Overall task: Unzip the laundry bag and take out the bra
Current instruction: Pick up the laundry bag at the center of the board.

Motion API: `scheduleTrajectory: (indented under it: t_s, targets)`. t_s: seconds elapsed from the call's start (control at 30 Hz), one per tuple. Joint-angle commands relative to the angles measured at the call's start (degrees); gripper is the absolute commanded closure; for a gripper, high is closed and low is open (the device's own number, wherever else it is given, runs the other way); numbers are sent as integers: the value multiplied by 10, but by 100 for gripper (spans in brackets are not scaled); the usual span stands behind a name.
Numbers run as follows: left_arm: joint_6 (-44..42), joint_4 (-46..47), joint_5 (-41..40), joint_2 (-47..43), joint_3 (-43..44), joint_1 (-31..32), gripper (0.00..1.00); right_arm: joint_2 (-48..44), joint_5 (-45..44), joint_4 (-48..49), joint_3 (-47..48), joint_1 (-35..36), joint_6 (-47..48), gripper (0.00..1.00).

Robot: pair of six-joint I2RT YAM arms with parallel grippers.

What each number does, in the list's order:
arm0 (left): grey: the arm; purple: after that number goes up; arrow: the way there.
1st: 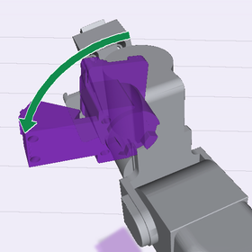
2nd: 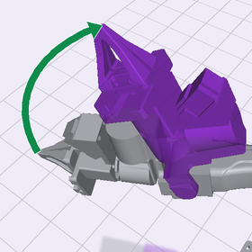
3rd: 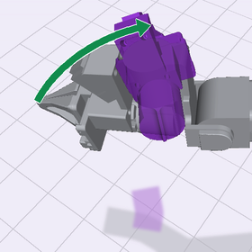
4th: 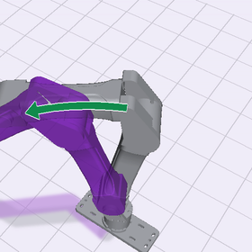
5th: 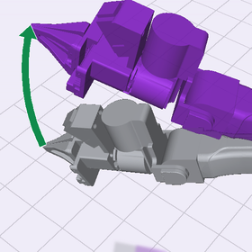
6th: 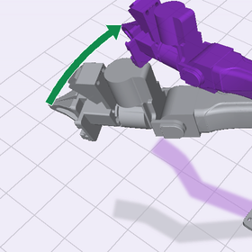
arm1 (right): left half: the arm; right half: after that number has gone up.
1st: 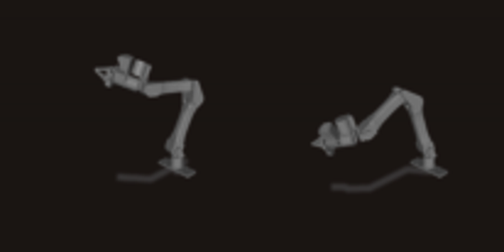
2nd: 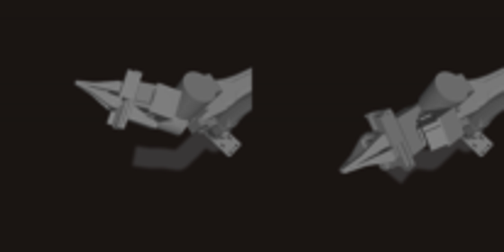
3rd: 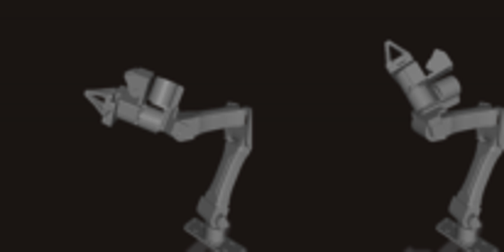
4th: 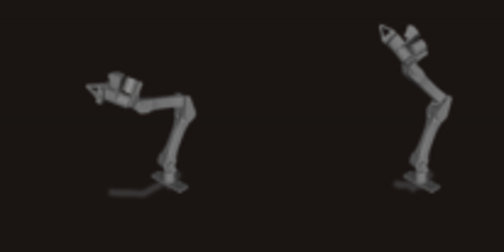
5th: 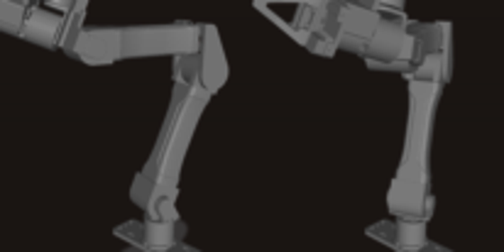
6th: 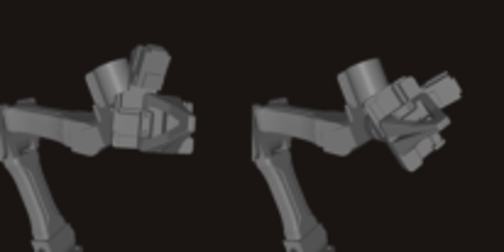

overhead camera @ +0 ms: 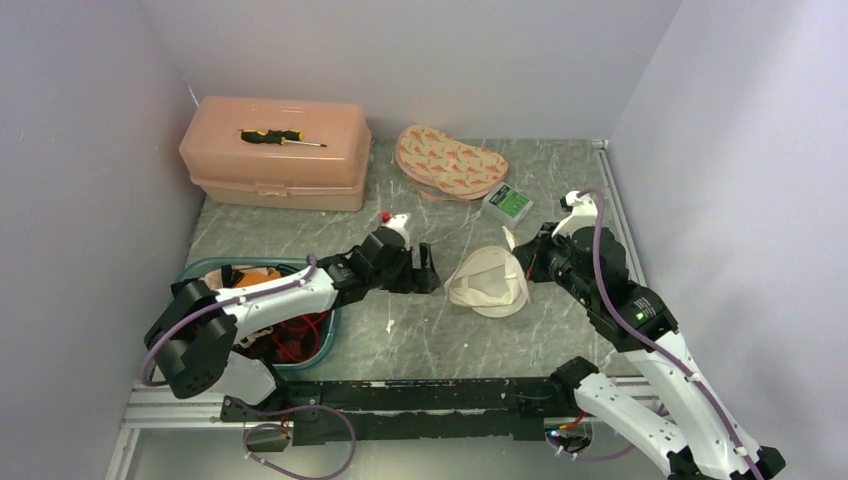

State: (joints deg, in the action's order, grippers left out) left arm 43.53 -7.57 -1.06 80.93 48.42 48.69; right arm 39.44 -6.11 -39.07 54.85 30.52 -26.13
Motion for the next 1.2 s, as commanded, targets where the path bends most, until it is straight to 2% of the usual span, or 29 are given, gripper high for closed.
scheduleTrajectory:
  t_s: [0.0, 0.33, 0.4, 0.53, 0.73, 0.8, 0.83, 0.97, 1.03, 1.07, 1.17]
  targets:
    - [-74, 144, 55, 31, 11, 33, 9, -7, -13, 15, -2, 0, -3, 100]
    - [-125, 82, -5, 137, 82, 61, 20, -3, -16, 8, 9, 0, 0, 100]
    - [-122, 77, -17, 145, 82, 61, 26, -3, -15, 8, 9, 0, 0, 100]
    - [-122, 53, -34, 161, 97, 61, 42, -6, -11, 9, 9, 0, -4, 100]
    - [-122, 34, -43, 184, 119, 61, 76, -13, -9, 8, 12, 0, -7, 100]
    - [-124, 34, -42, 188, 124, 61, 92, -15, -6, 11, 11, 0, -8, 100]
    - [-124, 33, -42, 189, 127, 61, 97, -16, -6, 12, 10, 0, -9, 100]
    - [-118, 19, -38, 152, 133, 61, 97, -20, -13, 13, 11, 0, -6, 100]
    - [-111, -29, -39, 115, 155, 61, 97, -16, -27, 10, 25, 0, 1, 100]
    - [-113, -62, -40, 96, 174, 60, 97, -9, -40, 2, 42, 0, 7, 100]
    - [-132, -188, -55, 59, 300, 60, 97, 20, -95, -34, 115, 0, 26, 100]
